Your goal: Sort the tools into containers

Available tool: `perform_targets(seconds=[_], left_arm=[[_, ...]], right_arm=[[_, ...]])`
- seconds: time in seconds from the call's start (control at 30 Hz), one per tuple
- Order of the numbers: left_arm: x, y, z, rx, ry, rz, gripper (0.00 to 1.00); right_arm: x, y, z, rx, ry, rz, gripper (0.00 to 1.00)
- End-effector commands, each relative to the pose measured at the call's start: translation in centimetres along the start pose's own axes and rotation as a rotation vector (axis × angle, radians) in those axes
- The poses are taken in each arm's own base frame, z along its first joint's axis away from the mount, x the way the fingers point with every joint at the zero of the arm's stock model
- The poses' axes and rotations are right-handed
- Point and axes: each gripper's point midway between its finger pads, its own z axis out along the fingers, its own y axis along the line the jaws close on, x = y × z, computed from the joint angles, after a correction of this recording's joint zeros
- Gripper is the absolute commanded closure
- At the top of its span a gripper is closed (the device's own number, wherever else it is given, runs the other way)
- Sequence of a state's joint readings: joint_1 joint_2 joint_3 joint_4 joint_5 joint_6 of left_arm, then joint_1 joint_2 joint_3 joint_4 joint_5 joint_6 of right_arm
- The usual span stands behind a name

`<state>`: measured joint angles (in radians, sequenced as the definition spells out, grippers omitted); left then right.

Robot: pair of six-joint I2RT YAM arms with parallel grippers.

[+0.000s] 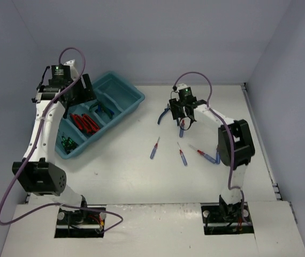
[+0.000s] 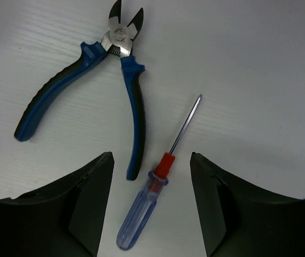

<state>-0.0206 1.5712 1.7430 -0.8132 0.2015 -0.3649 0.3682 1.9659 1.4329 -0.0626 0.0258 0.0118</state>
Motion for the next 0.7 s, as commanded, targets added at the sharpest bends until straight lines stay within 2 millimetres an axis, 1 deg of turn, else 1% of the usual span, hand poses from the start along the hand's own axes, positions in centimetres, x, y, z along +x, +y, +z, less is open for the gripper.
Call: perform_targets(seconds=[0.0, 0.07, 0.13, 0.2, 0.33, 0.5, 0.57, 0.6, 0.67], left_arm=[[3.1, -3.4, -3.2, 0.087, -0.003, 0.093, 0.32], [5.1, -4.4, -3.4, 0.111, 0.032, 0.119, 0.32], [6.3, -4.9, -3.9, 0.130, 0.045, 0.133, 0.32], [7.8, -5.1, -3.8, 0.140, 0.077, 0.138, 0.32], [9.2, -5.4, -4.1, 0.155, 0.093, 0.146, 0.32], [10.4, -5.7, -3.9, 0.154, 0.120, 0.146, 0.32], [10.9, -6.1, -3.8, 0.158, 0.128, 0.151, 0.32], [11.1, -6.3, -3.7, 0.159, 0.132, 0.153, 0.32], [11.6, -6.8, -3.7, 0.170, 0.141, 0.157, 0.32]], right_arm=[[-3.2, 0.3, 1.5, -0.061, -0.070, -0.039, 0.44], [-2.7, 0.7, 2.7, -0.080, -0.050, -0.056, 0.45], [-2.5, 1.1, 3.4, -0.099, -0.042, -0.065, 0.45], [-2.0, 1.5, 4.4, -0.119, -0.028, -0.075, 0.45], [-1.3, 1.8, 5.4, -0.130, -0.009, -0.099, 0.45], [-0.7, 1.8, 6.1, -0.128, 0.004, -0.116, 0.45], [-0.3, 1.9, 6.3, -0.133, 0.013, -0.118, 0.50], [-0.1, 2.0, 6.3, -0.140, 0.017, -0.116, 0.55], [0.0, 2.3, 6.2, -0.152, 0.019, -0.109, 0.68]])
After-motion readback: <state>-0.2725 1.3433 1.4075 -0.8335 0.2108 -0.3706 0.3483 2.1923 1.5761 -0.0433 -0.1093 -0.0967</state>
